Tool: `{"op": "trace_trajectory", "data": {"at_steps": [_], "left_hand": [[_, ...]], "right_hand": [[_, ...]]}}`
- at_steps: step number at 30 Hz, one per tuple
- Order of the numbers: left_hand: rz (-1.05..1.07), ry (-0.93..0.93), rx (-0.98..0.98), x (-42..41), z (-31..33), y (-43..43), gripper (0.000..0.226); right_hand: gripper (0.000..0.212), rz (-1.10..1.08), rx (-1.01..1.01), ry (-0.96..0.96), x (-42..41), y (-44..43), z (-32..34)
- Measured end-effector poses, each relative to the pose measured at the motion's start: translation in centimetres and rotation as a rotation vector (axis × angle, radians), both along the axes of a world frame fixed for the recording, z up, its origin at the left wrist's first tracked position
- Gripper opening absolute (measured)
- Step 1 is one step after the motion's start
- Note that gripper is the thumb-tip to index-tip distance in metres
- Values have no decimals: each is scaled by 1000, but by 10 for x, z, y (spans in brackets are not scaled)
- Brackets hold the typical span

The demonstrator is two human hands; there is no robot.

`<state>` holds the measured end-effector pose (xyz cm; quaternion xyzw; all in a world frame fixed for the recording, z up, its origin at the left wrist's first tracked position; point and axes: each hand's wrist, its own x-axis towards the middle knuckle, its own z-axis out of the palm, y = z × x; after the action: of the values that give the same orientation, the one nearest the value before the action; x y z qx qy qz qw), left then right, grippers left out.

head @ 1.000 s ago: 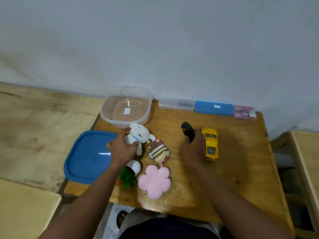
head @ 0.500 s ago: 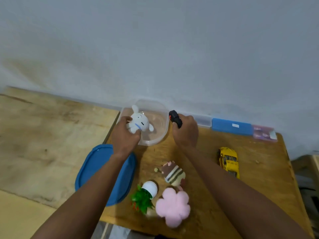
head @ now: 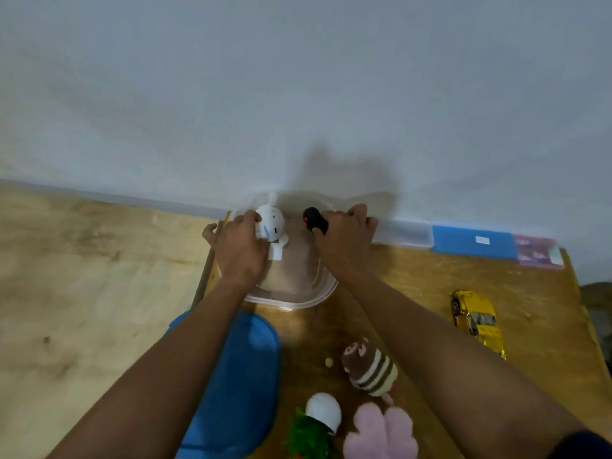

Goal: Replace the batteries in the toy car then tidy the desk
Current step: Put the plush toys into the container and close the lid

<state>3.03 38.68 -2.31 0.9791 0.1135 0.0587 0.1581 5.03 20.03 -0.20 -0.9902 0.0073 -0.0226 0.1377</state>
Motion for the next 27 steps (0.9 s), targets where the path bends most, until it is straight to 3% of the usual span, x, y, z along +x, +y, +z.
{"op": "trace_trajectory", "data": {"at_steps": [5, 11, 15, 20, 27], "left_hand": [[-123, 5, 265, 6, 4, 0, 24], [-128, 37, 311, -4, 3, 5, 28], [-29, 73, 235, -19, 7, 0, 40], [74, 33, 111, -66, 18, -15, 32], [89, -67, -30, -175, 28, -69, 40]], "right_hand": [[15, 47, -180, 13, 9, 6, -12], [11, 101, -223, -10, 4, 4, -20], [14, 131, -60, -72, -10, -7, -17], [28, 98, 117, -194, -55, -28, -7], [47, 103, 190, 35, -162, -96, -9]]}}
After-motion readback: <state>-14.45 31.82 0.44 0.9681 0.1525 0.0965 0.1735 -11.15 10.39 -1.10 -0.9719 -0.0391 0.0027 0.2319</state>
